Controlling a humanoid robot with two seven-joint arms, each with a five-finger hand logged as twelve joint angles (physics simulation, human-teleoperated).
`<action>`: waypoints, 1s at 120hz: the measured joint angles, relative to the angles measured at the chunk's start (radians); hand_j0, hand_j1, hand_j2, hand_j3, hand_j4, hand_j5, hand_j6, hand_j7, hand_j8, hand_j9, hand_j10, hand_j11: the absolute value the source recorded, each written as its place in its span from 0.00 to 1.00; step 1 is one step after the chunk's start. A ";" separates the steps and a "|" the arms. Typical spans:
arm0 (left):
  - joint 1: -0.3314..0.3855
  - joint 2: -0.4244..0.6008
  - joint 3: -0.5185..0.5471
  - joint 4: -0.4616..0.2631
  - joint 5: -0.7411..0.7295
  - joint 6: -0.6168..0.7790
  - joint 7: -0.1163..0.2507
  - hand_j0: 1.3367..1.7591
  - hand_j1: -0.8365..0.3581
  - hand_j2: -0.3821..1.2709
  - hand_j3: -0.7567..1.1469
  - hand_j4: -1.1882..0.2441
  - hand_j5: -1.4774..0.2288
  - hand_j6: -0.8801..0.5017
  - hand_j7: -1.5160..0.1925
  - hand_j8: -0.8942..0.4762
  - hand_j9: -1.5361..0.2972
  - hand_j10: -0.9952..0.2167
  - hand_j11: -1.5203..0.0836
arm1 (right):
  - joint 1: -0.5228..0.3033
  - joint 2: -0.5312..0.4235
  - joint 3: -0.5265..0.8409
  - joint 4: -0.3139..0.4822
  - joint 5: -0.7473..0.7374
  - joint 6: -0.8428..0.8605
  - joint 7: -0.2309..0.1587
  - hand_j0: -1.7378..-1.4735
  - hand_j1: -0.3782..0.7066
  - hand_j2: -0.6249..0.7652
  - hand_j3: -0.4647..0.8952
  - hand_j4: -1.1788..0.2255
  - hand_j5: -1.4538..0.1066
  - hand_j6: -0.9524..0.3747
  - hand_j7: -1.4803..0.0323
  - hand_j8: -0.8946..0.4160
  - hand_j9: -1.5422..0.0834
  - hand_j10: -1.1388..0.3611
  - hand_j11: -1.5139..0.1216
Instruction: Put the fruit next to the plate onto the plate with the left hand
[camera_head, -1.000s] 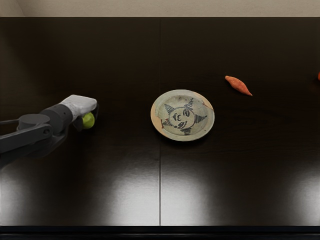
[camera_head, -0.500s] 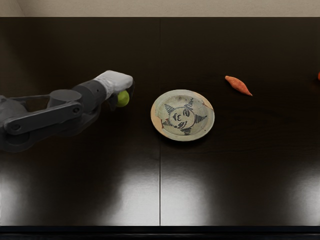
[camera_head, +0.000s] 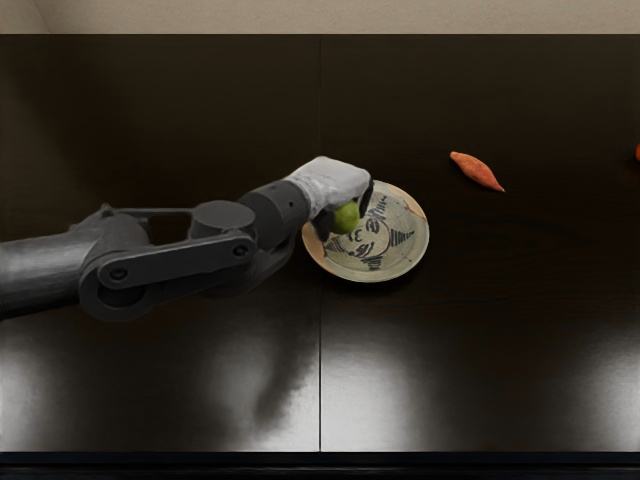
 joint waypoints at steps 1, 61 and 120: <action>0.000 -0.003 0.000 0.001 0.000 0.000 0.000 0.73 0.47 0.44 0.40 0.46 0.18 0.42 0.20 0.33 0.19 0.12 0.21 | 0.000 0.000 0.000 0.000 0.000 0.000 0.000 0.30 0.06 0.44 0.34 0.82 0.90 0.69 0.95 0.66 0.92 0.74 0.90; 0.007 -0.058 0.070 0.081 0.003 0.020 0.000 0.73 0.53 0.40 0.40 0.44 0.30 0.41 0.32 0.31 0.30 0.24 0.34 | -0.002 0.000 0.000 0.000 0.000 0.000 0.000 0.30 0.06 0.44 0.34 0.82 0.90 0.69 0.95 0.66 0.92 0.74 0.90; -0.063 0.049 0.037 -0.036 -0.121 0.031 -0.001 0.76 0.72 0.28 0.40 0.63 0.64 0.45 0.66 0.45 0.63 0.58 0.71 | -0.002 0.000 -0.001 0.000 0.000 0.000 0.000 0.30 0.06 0.44 0.34 0.82 0.90 0.69 0.95 0.66 0.92 0.74 0.90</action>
